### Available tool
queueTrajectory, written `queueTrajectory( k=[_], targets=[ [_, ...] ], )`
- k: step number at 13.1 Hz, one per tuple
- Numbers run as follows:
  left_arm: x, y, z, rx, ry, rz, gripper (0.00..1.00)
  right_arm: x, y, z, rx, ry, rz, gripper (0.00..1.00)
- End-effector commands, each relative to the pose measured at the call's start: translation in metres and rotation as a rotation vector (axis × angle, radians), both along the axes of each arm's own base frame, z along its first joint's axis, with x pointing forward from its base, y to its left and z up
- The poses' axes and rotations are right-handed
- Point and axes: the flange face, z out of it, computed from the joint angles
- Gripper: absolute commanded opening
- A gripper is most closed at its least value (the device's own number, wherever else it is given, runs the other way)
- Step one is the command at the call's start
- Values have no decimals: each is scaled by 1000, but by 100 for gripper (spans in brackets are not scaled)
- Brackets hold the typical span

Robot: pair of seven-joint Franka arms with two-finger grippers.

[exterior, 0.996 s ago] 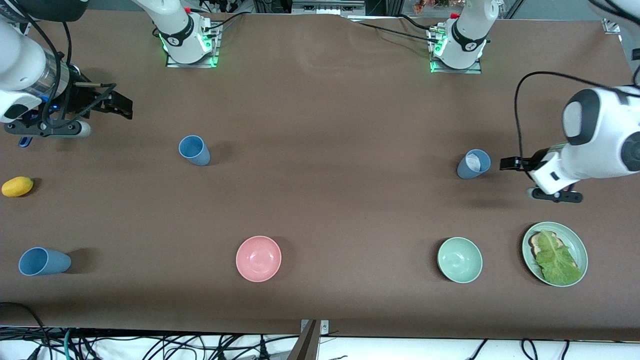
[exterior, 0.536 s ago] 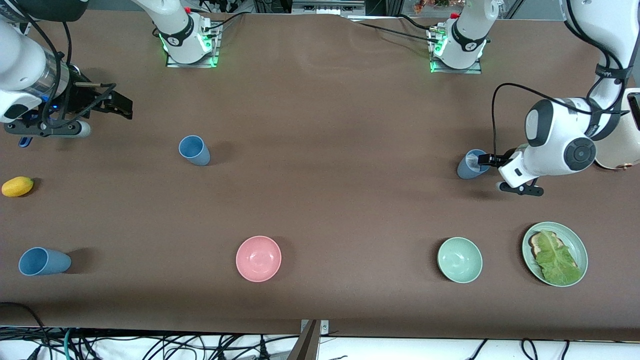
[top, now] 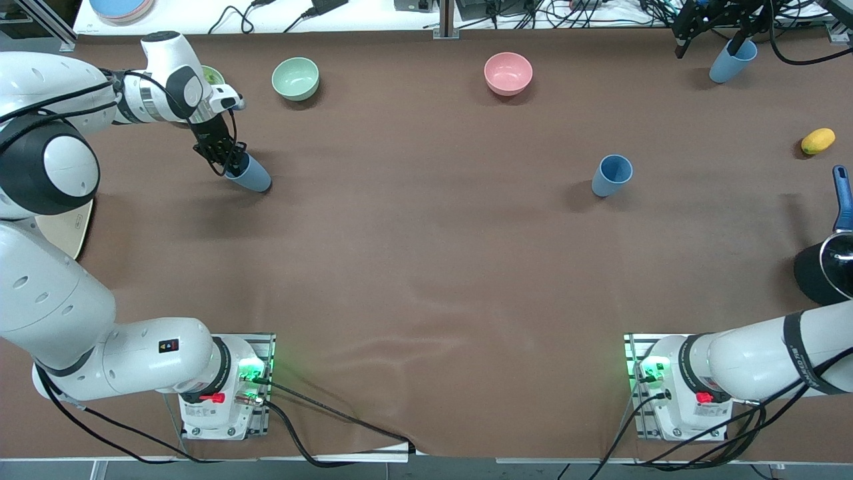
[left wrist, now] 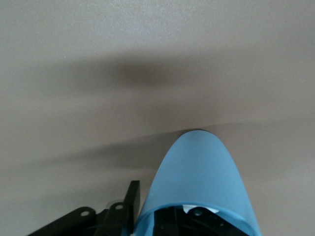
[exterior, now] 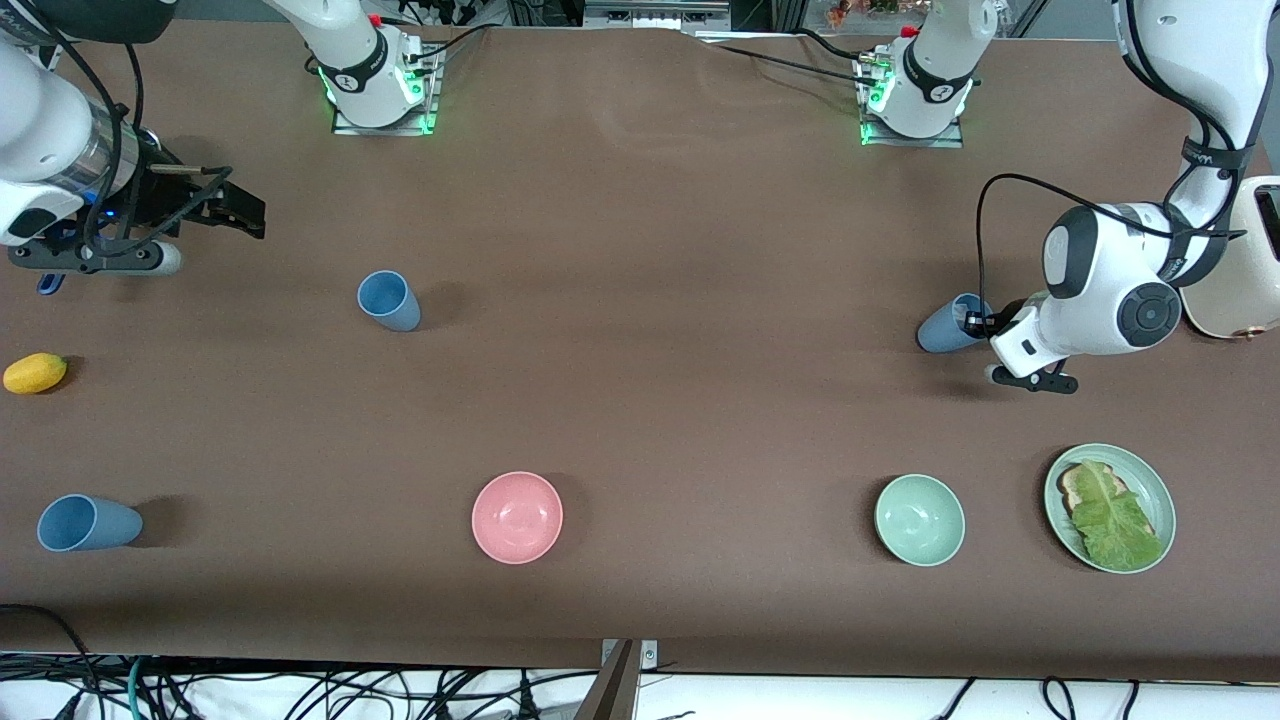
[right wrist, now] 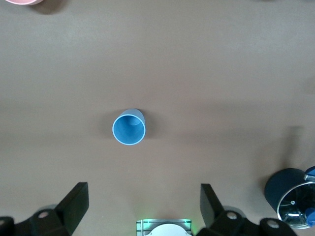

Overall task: Stack blue cups with both arms
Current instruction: 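Reach the left gripper down to the upright blue cup and grasp it, then lift the blue cup with the left gripper and carry it to mid-table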

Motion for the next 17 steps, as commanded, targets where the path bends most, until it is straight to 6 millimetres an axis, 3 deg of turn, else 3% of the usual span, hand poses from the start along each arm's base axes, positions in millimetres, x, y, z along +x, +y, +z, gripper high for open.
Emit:
queueTrajectory(
  k=[1,3,5,7,10,12,13,16,17],
  targets=[
    [4,-1,16,-15,-2,-10,0,3,0,6,10,-4,-17,100],
    [14,-7,36,-18,19,-22,0,3,0,6,9,-5,-17,100],
    [31,-37,68,-39,26,-56,0,3,0,6,13,-4,-17,100],
    [44,-89,91,-82,7,-45,0,3,0,6,13,-4,-17,100],
    [36,-207,109,-76,-49,1,0,3,0,6,13,-4,-17,100],
    [10,-306,101,-44,-73,14,0,3,0,6,13,-4,-17,100],
    [5,-338,90,-46,-74,47,0,3,0,6,13,-4,-19,100],
    [-23,-424,59,-36,-87,137,0,3,-1,6,13,-2,-19,100],
    [-22,-429,49,-35,-79,151,0,3,-1,6,13,-2,-19,100]
  ],
)
